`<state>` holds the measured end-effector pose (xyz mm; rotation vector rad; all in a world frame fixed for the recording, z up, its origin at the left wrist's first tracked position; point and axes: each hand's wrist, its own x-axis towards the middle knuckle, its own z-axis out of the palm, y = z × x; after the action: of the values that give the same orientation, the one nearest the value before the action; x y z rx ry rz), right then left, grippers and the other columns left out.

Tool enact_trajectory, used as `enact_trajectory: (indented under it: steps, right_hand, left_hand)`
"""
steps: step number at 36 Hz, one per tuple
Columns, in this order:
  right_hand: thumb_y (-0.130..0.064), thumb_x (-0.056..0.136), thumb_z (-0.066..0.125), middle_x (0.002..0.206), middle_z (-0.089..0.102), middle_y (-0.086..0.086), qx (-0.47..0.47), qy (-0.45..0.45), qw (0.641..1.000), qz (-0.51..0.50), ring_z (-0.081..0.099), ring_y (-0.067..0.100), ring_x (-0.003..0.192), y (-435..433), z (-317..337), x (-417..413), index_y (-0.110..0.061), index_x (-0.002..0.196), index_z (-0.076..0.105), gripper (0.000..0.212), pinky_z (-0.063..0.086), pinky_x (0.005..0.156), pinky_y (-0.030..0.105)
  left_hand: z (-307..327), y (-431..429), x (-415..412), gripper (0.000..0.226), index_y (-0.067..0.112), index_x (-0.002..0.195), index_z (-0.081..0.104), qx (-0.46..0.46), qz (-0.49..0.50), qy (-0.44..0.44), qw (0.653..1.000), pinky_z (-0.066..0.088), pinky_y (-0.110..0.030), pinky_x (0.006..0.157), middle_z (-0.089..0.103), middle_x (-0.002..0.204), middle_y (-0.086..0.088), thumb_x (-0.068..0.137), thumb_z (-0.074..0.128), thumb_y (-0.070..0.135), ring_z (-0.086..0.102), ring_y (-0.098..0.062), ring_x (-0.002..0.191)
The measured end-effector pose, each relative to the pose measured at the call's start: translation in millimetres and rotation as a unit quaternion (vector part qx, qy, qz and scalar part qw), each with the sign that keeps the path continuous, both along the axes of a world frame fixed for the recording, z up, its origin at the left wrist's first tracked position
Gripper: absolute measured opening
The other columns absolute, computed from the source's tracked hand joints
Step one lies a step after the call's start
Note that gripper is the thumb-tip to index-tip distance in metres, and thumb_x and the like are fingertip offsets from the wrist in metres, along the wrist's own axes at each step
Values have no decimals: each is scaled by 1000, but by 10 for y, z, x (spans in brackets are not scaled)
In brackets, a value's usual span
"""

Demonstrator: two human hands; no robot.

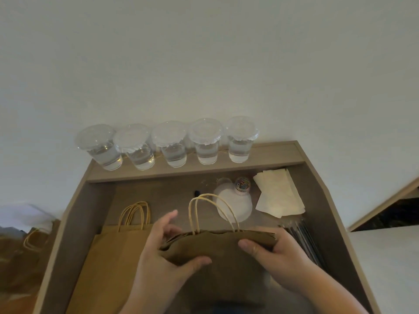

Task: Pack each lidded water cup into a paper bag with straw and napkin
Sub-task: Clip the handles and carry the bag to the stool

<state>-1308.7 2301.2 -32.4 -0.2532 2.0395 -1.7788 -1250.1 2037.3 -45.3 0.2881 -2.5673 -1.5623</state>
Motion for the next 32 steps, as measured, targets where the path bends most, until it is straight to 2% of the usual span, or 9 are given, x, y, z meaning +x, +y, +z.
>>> enact_trajectory:
  steps: [6,13,15,18,21,24,28,30,32]
  right_hand:
    - [-54,92,75,102,82,-6,21,14,1000,13,76,12,98,29,-29,-24,-41,106,82,20,57,84,21]
    - [-46,94,76,100,81,-3,30,20,999,22,75,15,95,66,-19,-101,-37,104,84,15,59,84,24]
    - [-44,91,76,100,81,-3,28,21,999,33,75,13,95,83,14,-130,-38,104,84,16,58,83,23]
    - [-44,94,75,106,80,-9,42,19,996,78,74,9,103,116,77,-182,-45,109,82,16,54,87,18]
    - [-48,97,73,109,77,-6,56,18,988,143,71,11,106,172,163,-270,-43,118,79,23,51,93,27]
    - [-50,99,71,119,76,8,-13,-2,979,201,70,30,115,253,201,-394,-24,132,76,42,53,104,41]
    - [-47,106,59,124,66,35,-173,-74,967,169,63,52,117,295,69,-650,7,135,63,62,47,105,63]
    - [-45,107,58,111,75,22,-76,-51,991,96,71,41,108,223,-84,-872,-7,126,74,45,53,103,58]
    - [-40,106,61,95,80,3,126,17,992,2,77,19,93,116,-326,-1137,-27,112,80,23,61,96,46]
  left_hand:
    - [-114,108,34,139,63,152,28,24,48,11,998,52,-39,106,55,126,33,35,103,60,60,-3,121]
    - [27,53,-2,139,53,161,16,-39,13,78,996,47,-8,94,57,125,26,54,103,37,61,-2,116]
    - [156,-18,-27,137,47,163,16,-50,2,109,993,47,-12,98,57,131,21,56,101,40,62,-7,118]
    - [465,-163,-79,118,49,159,29,-89,-29,105,990,51,-19,97,58,136,22,61,91,66,61,-2,120]
    - [731,-259,-140,79,61,139,49,-213,-132,54,967,52,-20,88,62,122,34,67,71,86,59,8,116]
    - [828,-252,-205,41,61,108,67,-240,-222,-14,945,55,-19,89,64,110,40,74,62,83,62,13,106]
    - [799,-184,-205,29,47,92,73,-228,-230,-14,946,50,-10,83,65,105,40,82,63,72,64,12,100]
    - [767,-165,-195,27,45,89,71,-237,-231,5,944,48,-8,78,64,102,39,86,60,70,64,11,95]
    - [724,-153,-183,27,43,87,68,-258,-229,38,938,48,-9,74,63,96,36,90,57,67,64,10,88]
